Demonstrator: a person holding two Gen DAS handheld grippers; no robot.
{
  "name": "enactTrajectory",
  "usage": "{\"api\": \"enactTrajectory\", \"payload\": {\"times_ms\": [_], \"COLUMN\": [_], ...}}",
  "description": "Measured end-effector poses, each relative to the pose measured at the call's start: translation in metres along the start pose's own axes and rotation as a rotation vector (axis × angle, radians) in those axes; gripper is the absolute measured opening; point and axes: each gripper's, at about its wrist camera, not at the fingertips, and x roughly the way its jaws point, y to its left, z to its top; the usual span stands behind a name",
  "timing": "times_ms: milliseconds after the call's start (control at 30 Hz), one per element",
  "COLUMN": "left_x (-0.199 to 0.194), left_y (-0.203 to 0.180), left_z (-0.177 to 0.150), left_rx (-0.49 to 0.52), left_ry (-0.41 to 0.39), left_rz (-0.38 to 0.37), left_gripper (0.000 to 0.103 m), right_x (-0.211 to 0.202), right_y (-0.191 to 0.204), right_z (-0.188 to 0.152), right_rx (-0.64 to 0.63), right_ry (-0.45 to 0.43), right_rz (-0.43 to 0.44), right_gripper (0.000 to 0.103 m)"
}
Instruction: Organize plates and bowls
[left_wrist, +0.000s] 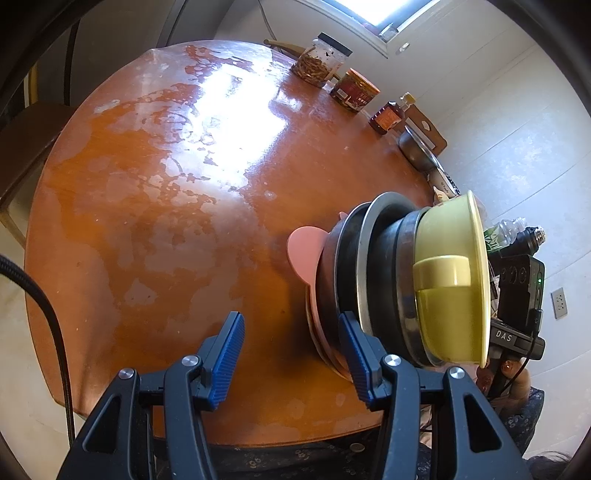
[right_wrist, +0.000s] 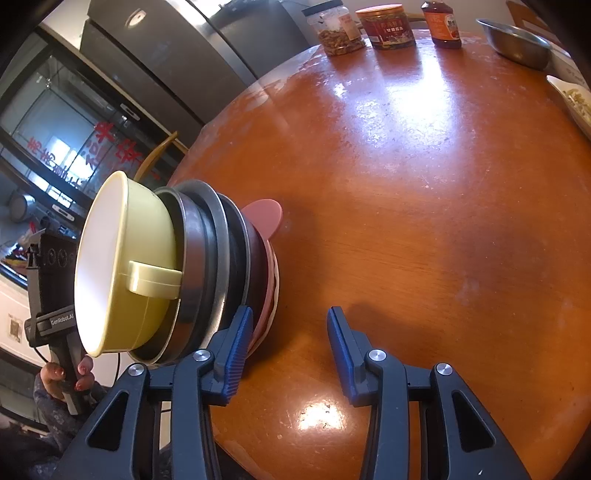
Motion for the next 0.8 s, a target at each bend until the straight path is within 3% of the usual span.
{"api": "enactTrajectory", "payload": {"times_ms": [800], "left_x": [0.013], "left_y": [-0.017], "left_z": [0.011], "left_rx": [0.045], "left_ry": [0.024], "left_rz": [0.026], "left_gripper": [0.052], "right_x": [-0.006], "right_y": [-0.010], "right_z": [0.001], "right_rx": [0.030], "right_ry": [-0.010], "right_rz": [0.008], "right_gripper": [0.043]}}
